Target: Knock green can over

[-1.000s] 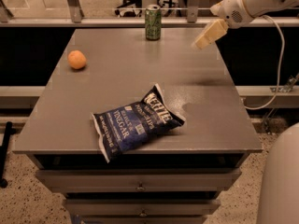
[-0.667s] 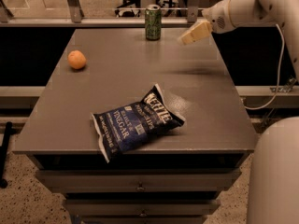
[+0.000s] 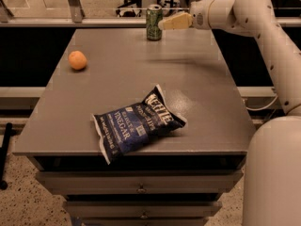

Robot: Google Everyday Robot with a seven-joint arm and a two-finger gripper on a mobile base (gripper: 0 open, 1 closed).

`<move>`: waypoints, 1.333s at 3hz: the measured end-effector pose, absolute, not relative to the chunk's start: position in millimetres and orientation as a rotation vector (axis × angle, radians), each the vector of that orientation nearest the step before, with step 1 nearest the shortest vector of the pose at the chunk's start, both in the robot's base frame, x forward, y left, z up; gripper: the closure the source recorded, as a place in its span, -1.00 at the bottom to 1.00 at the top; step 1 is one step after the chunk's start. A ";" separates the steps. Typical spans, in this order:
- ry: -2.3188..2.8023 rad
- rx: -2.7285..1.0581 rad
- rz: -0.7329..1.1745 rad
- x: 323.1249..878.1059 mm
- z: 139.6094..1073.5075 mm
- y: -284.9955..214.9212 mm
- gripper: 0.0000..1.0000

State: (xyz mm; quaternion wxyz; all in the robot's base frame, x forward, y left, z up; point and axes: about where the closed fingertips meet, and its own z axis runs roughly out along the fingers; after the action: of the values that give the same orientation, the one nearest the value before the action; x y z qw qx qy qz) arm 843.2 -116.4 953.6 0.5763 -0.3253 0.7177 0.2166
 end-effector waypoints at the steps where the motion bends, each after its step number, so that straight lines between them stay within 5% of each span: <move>1: 1.669 -0.733 0.472 846.0 956.5 -99.7 -1.00; 4: 1.686 -0.717 0.386 890.9 915.7 -81.9 -1.00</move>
Offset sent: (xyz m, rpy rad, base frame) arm 0.0061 0.0575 -0.0178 -0.0290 -0.0694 -0.1078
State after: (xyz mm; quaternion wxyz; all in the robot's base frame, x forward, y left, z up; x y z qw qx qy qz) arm 890.9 -81.9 915.7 0.5929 -0.3085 0.7250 0.1660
